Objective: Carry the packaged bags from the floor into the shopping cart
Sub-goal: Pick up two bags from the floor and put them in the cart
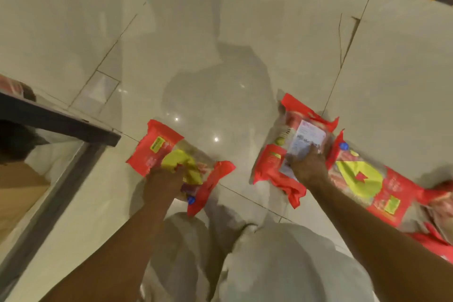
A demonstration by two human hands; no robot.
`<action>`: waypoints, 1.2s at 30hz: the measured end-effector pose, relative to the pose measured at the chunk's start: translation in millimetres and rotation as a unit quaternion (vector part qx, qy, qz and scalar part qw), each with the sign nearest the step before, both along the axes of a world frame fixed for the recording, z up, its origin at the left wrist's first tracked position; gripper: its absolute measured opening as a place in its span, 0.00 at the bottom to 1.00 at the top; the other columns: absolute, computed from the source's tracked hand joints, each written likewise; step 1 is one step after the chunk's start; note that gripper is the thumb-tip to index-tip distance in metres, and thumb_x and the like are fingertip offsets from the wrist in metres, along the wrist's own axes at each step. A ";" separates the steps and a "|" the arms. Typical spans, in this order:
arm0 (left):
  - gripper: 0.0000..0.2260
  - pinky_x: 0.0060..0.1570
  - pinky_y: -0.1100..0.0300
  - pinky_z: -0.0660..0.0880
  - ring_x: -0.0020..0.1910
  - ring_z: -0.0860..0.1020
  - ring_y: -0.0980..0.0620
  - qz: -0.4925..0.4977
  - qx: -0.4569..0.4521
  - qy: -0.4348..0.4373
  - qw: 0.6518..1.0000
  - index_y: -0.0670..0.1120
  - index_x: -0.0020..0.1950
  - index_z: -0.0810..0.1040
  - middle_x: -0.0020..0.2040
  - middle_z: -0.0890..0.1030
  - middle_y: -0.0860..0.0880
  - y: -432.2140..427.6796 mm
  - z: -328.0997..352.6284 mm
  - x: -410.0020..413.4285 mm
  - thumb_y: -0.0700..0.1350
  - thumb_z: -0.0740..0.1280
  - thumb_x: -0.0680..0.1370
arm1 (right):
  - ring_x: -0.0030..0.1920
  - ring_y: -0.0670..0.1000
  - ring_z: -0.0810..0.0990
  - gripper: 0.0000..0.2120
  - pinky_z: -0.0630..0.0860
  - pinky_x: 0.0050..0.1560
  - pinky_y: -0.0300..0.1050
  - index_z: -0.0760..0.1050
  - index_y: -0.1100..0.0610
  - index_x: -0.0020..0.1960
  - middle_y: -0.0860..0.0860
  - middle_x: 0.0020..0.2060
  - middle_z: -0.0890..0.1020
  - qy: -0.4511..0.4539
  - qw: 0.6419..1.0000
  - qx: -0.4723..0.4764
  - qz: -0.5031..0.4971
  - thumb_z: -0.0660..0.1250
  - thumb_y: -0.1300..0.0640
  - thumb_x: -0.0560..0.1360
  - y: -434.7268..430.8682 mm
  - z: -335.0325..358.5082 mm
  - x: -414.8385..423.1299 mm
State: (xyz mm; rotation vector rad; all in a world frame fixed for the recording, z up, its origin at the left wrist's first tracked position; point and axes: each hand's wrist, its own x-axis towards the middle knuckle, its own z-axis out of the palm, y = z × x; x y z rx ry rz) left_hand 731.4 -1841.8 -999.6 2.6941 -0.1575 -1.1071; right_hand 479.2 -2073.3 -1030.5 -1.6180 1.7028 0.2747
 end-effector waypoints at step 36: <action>0.33 0.52 0.47 0.78 0.52 0.80 0.52 0.145 -0.484 -0.237 0.830 0.58 0.54 0.70 0.53 0.80 0.54 157.0 865.8 -20.8 0.55 0.80 0.53 | 0.55 0.36 0.74 0.31 0.72 0.50 0.31 0.73 0.49 0.63 0.51 0.57 0.73 -0.476 0.847 -0.229 0.057 0.82 0.63 0.64 187.1 899.3 56.9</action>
